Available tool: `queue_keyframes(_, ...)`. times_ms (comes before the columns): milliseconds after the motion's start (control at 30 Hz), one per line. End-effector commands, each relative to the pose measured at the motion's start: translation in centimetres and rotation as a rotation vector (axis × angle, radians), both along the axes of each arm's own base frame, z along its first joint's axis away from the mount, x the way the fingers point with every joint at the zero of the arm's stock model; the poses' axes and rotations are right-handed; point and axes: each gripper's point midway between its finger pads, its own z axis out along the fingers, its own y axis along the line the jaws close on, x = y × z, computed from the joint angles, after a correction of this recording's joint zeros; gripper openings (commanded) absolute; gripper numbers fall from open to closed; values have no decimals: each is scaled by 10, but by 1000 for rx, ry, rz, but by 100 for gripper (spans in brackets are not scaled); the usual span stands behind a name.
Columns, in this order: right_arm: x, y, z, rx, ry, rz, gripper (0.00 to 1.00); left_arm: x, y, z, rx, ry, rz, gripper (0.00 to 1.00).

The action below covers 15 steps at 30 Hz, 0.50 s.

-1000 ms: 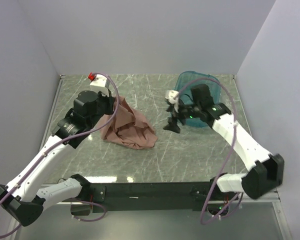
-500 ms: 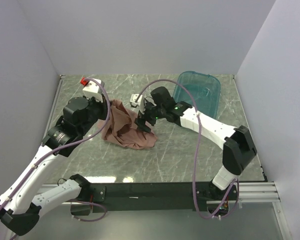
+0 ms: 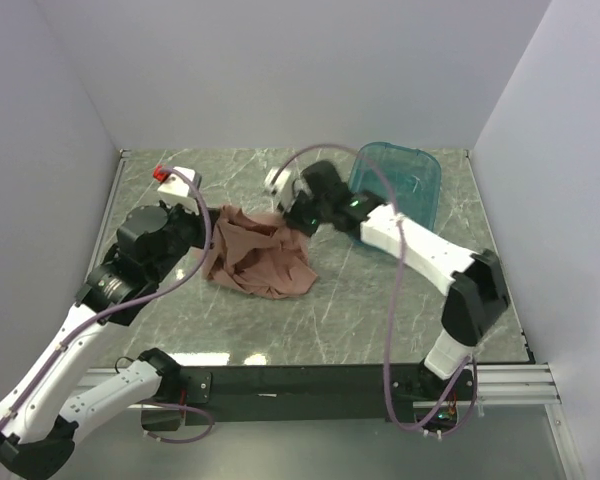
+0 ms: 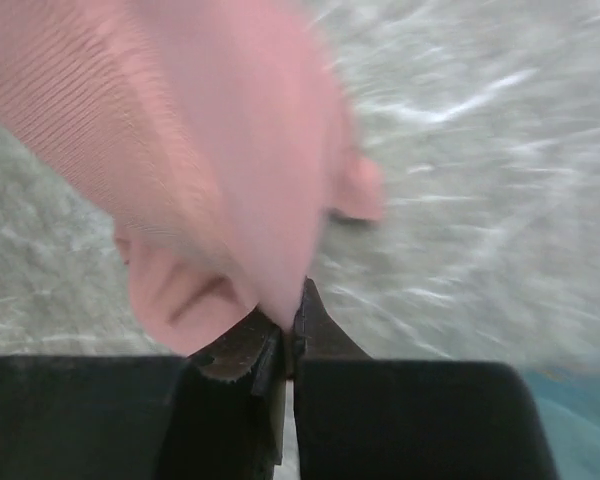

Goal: Fold and stack the t-shirts
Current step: Flatten the tshirt out

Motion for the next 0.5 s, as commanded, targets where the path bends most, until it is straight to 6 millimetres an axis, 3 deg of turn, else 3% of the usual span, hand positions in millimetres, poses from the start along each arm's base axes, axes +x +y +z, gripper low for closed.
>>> queue_keyframes(0,21,-41,171,236,-278,-90,0,-17,-8,40,-84,-116,-96,0)
queue_keyframes(33,17,-47,186,251,-287,-88,0,-23,-11,57,-112,-159,-124,0)
queue_keyframes(100,7,-61,243,328,-379,-78,0,-40,-20,82,-164,-221,-220,0)
queue_keyframes(133,1,-65,258,343,-403,-77,0,-51,-24,104,-207,-261,-268,0)
queue_keyframes(200,-16,-72,308,422,-472,-67,0,-68,-30,134,-266,-320,-347,0)
queue_keyframes(233,-28,-79,342,472,-523,-66,0,-89,-37,158,-316,-350,-441,0)
queue_keyframes(367,-59,-102,415,619,-631,-93,0,-130,-45,206,-414,-413,-617,1)
queue_keyframes(467,-65,-107,427,658,-638,-97,0,-144,-38,215,-458,-424,-625,0)
